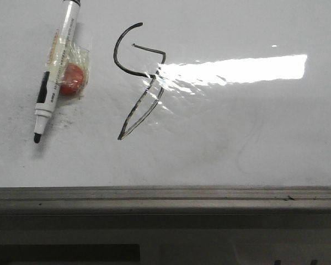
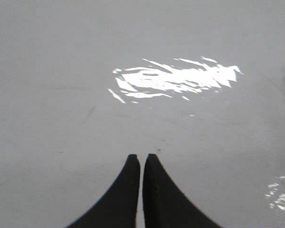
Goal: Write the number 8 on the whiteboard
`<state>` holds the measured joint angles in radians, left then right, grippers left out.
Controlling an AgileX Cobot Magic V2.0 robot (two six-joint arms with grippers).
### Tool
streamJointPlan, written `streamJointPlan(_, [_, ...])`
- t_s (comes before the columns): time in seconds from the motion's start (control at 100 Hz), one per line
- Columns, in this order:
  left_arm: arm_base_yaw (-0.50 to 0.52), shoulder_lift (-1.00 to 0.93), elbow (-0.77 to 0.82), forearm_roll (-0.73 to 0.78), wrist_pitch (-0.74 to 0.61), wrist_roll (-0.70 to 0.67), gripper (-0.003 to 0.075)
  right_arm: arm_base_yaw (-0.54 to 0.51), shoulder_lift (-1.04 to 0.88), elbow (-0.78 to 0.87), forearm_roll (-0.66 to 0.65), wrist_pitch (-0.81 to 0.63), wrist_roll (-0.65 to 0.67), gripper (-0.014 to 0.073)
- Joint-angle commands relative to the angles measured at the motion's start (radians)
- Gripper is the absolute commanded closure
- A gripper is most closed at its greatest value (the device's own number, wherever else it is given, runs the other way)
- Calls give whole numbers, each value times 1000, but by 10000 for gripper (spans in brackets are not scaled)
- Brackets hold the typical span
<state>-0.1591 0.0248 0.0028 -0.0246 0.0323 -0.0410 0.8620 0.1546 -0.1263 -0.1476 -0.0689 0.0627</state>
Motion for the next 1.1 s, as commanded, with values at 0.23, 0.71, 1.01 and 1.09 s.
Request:
streamJointPlan(0.23, [113,-57,31,-25,263,-15,741,1,8,-23,-7,-75,-5,657])
streamJointPlan(0.71, [113,-57,31,-30,263,-15,741,1,8,-23,-7,-75,-5,657])
streamJointPlan(1.01, [113,-57,31,-30,263,-15,741,1,8,-23,-7,-75,-5,657])
streamJointPlan(1.09, [113,-57,31,-30,263,-15,741,1,8,-23,-7,-75,-5,657])
